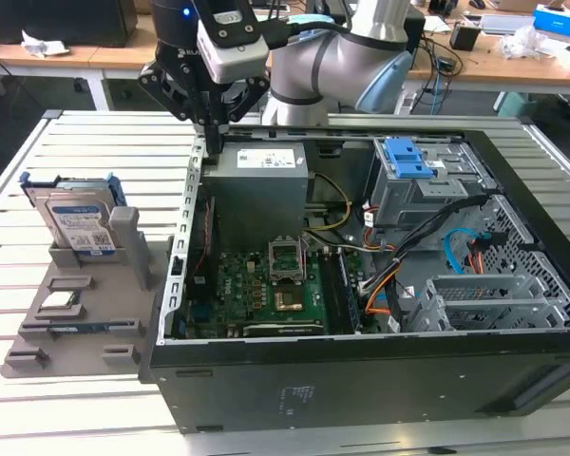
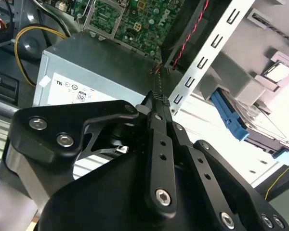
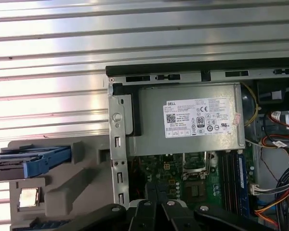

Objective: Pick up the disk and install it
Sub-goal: 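Reach for the disk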

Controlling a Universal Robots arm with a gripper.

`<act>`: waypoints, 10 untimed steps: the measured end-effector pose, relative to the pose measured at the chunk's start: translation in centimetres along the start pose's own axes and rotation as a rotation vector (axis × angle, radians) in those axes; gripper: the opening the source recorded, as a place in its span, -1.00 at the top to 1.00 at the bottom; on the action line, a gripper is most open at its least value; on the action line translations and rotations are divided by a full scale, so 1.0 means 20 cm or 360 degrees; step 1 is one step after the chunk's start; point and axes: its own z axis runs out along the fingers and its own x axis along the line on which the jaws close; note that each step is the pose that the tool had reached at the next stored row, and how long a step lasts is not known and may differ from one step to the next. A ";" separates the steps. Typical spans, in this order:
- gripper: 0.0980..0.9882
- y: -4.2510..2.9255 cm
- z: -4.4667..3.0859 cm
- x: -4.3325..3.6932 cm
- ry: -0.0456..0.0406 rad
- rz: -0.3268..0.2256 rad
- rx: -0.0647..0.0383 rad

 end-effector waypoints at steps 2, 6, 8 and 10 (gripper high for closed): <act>0.98 -0.002 -0.001 0.027 0.0000 0.0000 0.0000; 0.98 -0.010 -0.004 0.138 0.0000 0.0000 0.0000; 0.98 -0.012 -0.004 0.162 0.0000 0.0000 0.0000; 0.98 -0.013 -0.005 0.178 0.0000 0.0000 0.0000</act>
